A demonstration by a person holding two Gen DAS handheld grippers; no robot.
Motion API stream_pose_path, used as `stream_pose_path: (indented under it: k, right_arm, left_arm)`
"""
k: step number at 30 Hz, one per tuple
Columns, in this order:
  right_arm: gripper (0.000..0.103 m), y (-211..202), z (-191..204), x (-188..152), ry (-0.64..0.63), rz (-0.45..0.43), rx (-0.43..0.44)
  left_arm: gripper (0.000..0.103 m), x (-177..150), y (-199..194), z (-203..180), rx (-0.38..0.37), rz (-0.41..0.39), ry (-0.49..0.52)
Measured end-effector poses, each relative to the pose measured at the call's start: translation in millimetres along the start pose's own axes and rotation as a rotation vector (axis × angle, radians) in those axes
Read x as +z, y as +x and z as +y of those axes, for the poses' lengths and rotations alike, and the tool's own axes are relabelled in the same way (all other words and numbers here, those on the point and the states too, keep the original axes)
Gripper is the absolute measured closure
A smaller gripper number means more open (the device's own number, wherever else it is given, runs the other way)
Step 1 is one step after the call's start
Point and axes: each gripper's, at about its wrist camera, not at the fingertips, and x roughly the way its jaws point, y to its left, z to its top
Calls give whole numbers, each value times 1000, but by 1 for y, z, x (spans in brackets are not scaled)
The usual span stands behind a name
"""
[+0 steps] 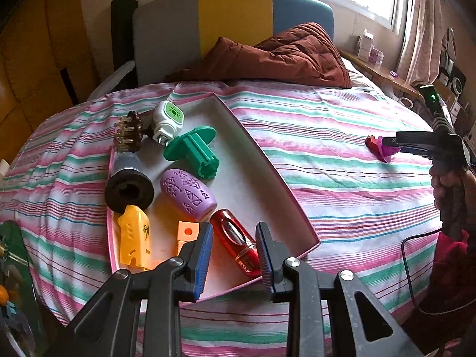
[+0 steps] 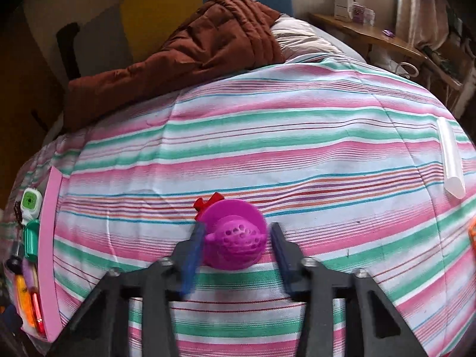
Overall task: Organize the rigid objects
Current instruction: 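Reach left tool to the red puzzle piece and grasp it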
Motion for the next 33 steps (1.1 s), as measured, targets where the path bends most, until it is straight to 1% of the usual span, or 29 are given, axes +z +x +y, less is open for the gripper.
stream_pose_path:
  k: [2, 4, 7, 8, 9, 12, 14, 17, 22, 23, 24, 26, 30, 33]
  right_arm:
    - [62, -3, 2, 0, -11, -2, -4]
    - [62, -12, 2, 1, -18, -26, -22]
    - [62, -25, -8, 0, -7, -49, -125]
    - [62, -27, -13, -1, -5, -43, -169]
    - [62, -26, -16, -1, -2, -33, -187]
    - [62, -19, -26, -2, 24, 26, -190]
    - [61, -14, -24, -2, 13, 55, -185]
    - [61, -9, -19, -4, -13, 73, -189]
    - [60, -6, -24, -3, 11, 87, -186]
    - [54, -6, -27, -3, 26, 90, -181]
    - [45, -7, -28, -3, 38, 91, -174]
    - [36, -10, -32, -2, 75, 83, -141]
    - [30, -17, -35, -1, 100, 63, -124]
    - [30, -22, -38, 1, 125, 42, -106]
  left_arm:
    - [74, 1, 0, -1, -2, -2, 6]
    - [74, 1, -1, -3, -2, -6, 12]
    - [74, 3, -3, -6, -2, -9, 19]
    - [74, 4, -3, -7, -2, -8, 21]
    - [74, 5, -2, -8, -6, -7, 23]
    - [74, 9, -2, -16, -14, -5, 35]
    - [74, 13, -2, -24, -19, -11, 54]
    - [74, 19, -1, -39, -34, -16, 91]
    - [74, 30, 3, -64, -59, -25, 143]
    - [74, 32, 4, -68, -64, -24, 150]
    - [74, 34, 6, -73, -70, -22, 159]
    - [74, 37, 9, -83, -78, -19, 181]
    - [74, 41, 15, -102, -97, -12, 221]
    - [74, 44, 18, -112, -105, -11, 238]
